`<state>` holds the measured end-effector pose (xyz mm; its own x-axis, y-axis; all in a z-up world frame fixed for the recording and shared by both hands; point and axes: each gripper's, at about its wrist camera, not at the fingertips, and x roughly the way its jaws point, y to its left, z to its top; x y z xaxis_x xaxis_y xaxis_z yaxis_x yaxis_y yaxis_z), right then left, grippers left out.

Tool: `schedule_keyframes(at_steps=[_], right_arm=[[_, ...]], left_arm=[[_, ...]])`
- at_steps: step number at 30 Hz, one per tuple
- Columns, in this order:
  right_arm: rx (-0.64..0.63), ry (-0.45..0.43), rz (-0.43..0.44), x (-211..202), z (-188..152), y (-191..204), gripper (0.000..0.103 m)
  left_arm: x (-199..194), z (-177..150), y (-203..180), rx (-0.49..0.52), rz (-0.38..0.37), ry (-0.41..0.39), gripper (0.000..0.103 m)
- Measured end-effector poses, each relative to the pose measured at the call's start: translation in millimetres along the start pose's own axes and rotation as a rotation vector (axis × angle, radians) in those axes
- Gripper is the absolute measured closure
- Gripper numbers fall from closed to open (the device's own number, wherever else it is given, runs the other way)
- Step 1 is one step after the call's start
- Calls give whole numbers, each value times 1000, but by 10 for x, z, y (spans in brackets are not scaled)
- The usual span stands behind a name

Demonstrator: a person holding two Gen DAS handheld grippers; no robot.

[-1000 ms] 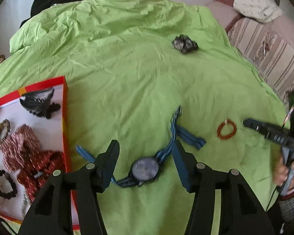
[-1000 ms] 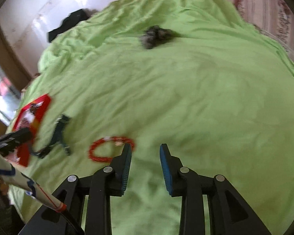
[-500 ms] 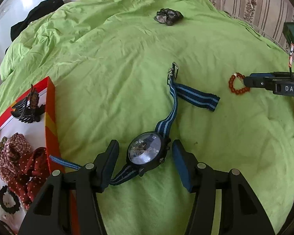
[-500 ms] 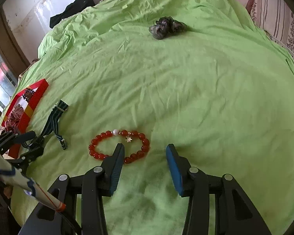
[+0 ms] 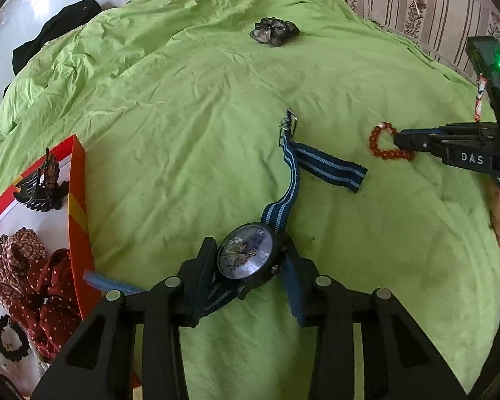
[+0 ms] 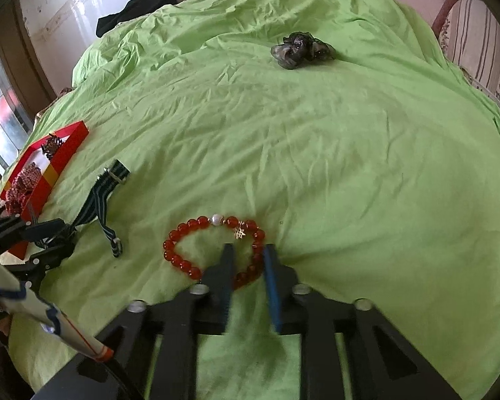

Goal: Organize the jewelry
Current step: 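Lift the watch with the left tool while the right tool lifts the red bead bracelet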

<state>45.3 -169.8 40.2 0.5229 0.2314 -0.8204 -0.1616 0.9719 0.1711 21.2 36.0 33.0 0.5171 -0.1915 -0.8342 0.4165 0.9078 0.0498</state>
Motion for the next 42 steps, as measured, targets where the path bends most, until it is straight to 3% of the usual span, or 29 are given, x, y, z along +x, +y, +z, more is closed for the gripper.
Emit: schedule_keyframes(at_steps=[10, 26, 31, 42], right_arm=[[5, -1, 7, 16, -51, 64, 94], [124, -167, 87, -546, 28, 24, 94], [137, -188, 128, -683, 51, 57, 94], [98, -211, 133, -941, 111, 309, 94]], left_arm=[[-10, -21, -22, -24, -5, -5, 66], [-584, -17, 57, -81, -7, -138, 66], [-763, -12, 108, -102, -11, -177, 66], [-1081, -56, 261, -152, -3, -250, 66]])
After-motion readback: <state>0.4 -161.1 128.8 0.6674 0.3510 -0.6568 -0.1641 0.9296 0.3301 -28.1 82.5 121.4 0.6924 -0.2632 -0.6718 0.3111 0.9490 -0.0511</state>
